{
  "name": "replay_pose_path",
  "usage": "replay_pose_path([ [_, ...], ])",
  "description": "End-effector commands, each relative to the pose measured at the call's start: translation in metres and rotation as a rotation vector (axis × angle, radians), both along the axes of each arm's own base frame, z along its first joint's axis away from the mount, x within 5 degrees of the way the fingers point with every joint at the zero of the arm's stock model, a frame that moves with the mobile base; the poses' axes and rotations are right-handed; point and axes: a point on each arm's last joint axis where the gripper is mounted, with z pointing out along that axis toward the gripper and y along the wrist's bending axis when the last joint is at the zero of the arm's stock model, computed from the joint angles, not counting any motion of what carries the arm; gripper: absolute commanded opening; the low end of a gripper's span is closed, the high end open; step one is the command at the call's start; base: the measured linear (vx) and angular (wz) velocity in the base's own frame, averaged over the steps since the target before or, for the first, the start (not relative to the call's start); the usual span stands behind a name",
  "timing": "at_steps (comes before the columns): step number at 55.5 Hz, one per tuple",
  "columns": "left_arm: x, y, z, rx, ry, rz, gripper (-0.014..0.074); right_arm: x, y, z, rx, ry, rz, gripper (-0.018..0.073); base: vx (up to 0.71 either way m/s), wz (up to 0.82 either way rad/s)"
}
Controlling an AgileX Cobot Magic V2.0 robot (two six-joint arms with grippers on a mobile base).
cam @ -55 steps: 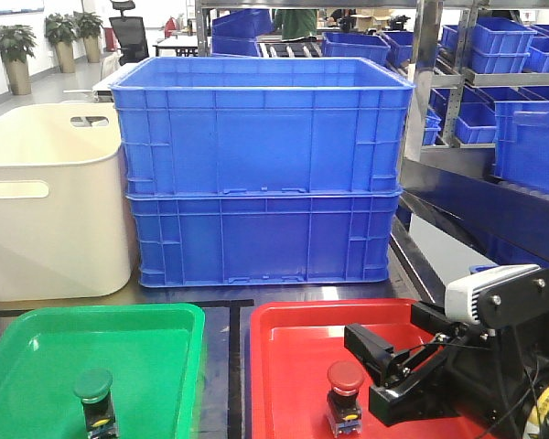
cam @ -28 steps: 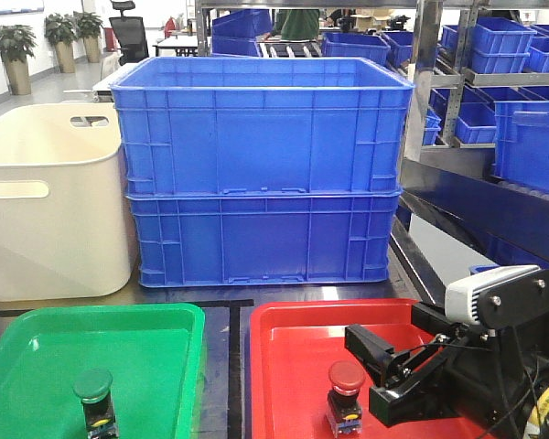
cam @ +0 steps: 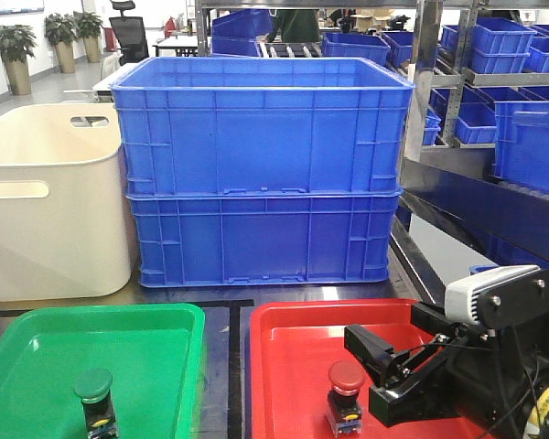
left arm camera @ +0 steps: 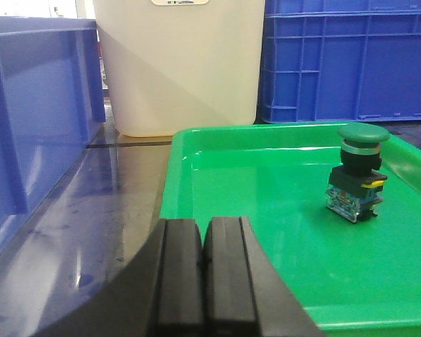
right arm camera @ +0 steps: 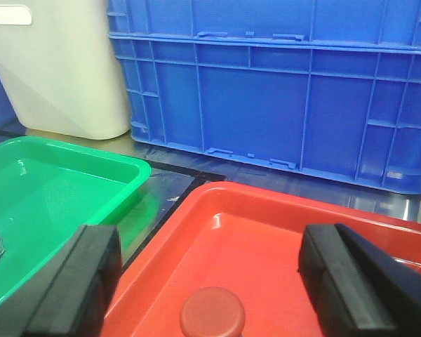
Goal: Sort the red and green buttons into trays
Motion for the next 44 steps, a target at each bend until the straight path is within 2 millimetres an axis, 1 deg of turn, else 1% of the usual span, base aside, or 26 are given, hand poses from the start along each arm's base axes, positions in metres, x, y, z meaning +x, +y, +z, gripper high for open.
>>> replay_pose_path([
  [1,-0.002,0.001,0.014,-0.011,-0.11,0.007,-0.0006,-0.001,0.001,0.022,0.05,-0.115,0.019,0.0571,0.0,0.0],
  [18,-0.002,0.001,0.014,-0.011,-0.11,0.007,-0.0006,-0.001,0.001,0.022,0.05,-0.114,0.019,0.0571,0.0,0.0],
  [24,-0.002,0.001,0.014,-0.011,-0.11,0.007,-0.0006,-0.004,-0.001,0.024,0.048,-0.115,0.014,0.0561,0.0,0.0],
  [31,-0.002,0.001,0.014,-0.011,-0.11,0.007,-0.0006,-0.02,-0.01,0.037,0.048,-0.124,-0.009,0.0536,0.0,0.0],
  [36,-0.002,0.001,0.014,-0.011,-0.11,0.007,-0.0006,-0.036,-0.02,0.05,0.055,-0.143,-0.03,0.0515,0.0,0.0],
  [39,-0.002,0.001,0.014,-0.011,-0.11,0.007,-0.0006,-0.049,-0.027,0.058,0.055,-0.152,-0.048,0.0498,0.0,0.0],
  [44,-0.002,0.001,0.014,-0.011,-0.11,0.007,-0.0006,-0.065,-0.037,0.065,0.053,-0.156,-0.072,0.0479,0.0,0.0],
])
